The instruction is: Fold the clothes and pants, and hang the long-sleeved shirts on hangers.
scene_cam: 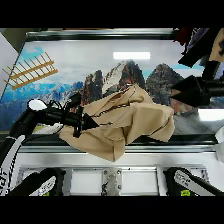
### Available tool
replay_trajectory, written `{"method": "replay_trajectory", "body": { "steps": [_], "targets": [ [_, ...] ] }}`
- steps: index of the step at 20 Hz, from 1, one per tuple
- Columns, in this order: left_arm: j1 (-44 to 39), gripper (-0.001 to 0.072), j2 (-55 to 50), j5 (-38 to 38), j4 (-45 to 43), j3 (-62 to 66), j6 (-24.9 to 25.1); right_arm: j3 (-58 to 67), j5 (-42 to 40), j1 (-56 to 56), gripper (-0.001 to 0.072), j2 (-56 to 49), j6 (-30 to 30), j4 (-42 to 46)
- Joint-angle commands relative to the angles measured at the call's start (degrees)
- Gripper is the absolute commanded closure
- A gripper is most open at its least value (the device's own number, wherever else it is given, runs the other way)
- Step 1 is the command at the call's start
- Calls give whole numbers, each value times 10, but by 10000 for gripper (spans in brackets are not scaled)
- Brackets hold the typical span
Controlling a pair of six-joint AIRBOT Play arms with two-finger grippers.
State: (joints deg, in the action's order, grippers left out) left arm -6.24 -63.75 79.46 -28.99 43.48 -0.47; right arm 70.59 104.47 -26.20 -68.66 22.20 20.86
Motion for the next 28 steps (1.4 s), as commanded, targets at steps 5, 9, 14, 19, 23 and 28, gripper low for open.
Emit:
{"method": "replay_trajectory", "body": {
  "steps": [5,9,14,19,23,28],
  "targets": [
    [0,691,0,0,0,0,0,-124,12,-37,18,-1,-150,27],
    [0,691,0,-1,0,0,0,-161,12,-36,18,-1,-195,43],
    [0,691,0,-2,0,0,0,-181,8,-36,18,-20,-217,35],
    [0,691,0,-2,0,0,0,-181,10,-36,18,-74,-239,23],
    [0,691,0,-2,0,0,0,-181,10,-25,18,-98,-249,22],
    [0,691,0,-2,0,0,0,-181,10,33,18,-120,-248,22]
  ]
}}
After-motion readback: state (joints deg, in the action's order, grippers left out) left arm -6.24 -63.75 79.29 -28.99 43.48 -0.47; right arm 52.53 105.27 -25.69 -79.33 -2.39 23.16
